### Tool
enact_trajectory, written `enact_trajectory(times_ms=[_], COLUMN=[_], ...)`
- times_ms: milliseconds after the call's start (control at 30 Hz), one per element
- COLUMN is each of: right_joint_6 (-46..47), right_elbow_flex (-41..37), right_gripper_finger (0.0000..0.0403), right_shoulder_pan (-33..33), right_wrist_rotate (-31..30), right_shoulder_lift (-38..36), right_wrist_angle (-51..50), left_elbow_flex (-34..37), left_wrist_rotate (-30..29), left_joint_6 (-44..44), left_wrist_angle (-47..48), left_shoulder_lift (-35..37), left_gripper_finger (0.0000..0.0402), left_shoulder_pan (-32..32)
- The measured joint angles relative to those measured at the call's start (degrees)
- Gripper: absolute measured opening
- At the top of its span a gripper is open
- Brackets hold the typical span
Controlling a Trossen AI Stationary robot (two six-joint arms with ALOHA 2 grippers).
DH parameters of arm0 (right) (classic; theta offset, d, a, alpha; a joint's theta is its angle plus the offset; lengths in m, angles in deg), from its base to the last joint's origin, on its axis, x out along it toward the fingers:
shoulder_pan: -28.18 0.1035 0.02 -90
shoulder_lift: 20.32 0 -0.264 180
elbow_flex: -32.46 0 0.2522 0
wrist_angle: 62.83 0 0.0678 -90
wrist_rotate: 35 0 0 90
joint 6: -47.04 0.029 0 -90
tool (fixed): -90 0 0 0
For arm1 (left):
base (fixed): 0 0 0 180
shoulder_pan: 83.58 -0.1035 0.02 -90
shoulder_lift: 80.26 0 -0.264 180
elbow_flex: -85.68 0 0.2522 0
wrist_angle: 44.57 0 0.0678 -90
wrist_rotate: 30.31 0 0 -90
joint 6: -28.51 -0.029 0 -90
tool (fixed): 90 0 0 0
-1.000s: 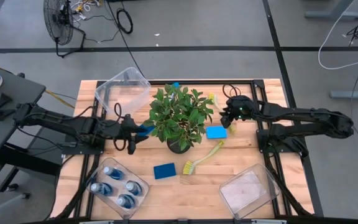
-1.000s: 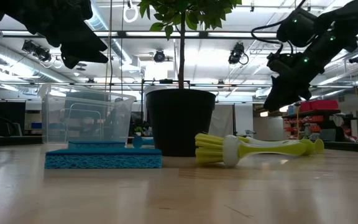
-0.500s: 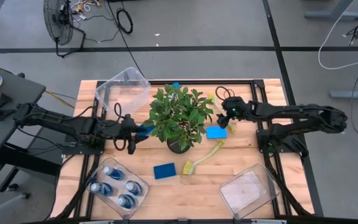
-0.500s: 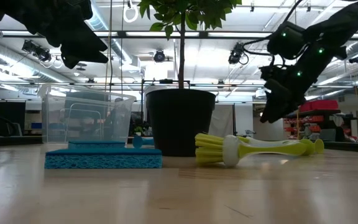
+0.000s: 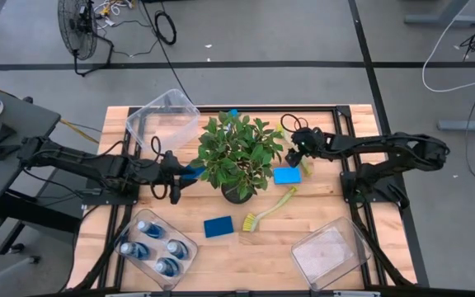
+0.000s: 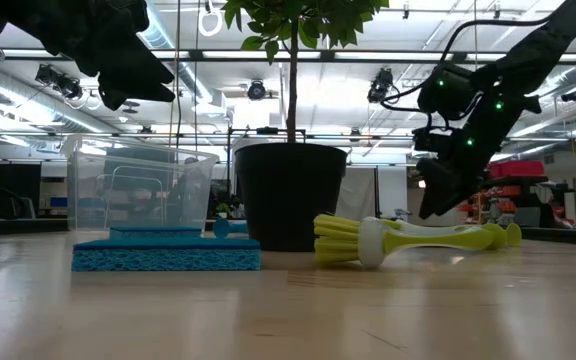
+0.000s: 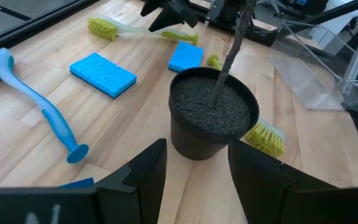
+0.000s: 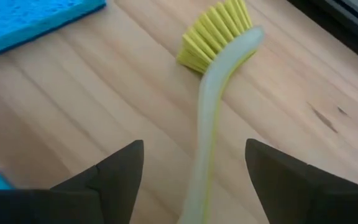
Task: Pick & Place Kitchen Sink Supplies
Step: Put the green kitchen brush into the top transparent bin
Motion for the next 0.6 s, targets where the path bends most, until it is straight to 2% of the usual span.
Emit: enact_trajectory(times_ms=[233, 433, 600], right_joint_6=[0.0, 0.0, 0.0], right_elbow_flex=[0.0, 0.0, 0.0], right_gripper_finger=[0.0280, 0.0279, 0.0278], right_shoulder_pan=[-1.3, -2.2, -3.2], right_wrist_rotate=[4.0, 4.6, 8.3], right_shoulder_lift=[2.7, 5.4, 7.0], right_wrist_angle=[0.8, 0.8, 0.9], left_elbow_flex=[0.0, 0.0, 0.0], left_wrist_rotate=[-0.1, -0.1, -0.1], left_joint_6=[-0.1, -0.1, 0.0], left_wrist_angle=[0.0, 0.0, 0.0], left_shoulder_lift=[0.0, 0.0, 0.0], left_gripper_finger=[0.0177, 0.0177, 0.0177], left_shoulder_pan=[0.0, 0.0, 0.0])
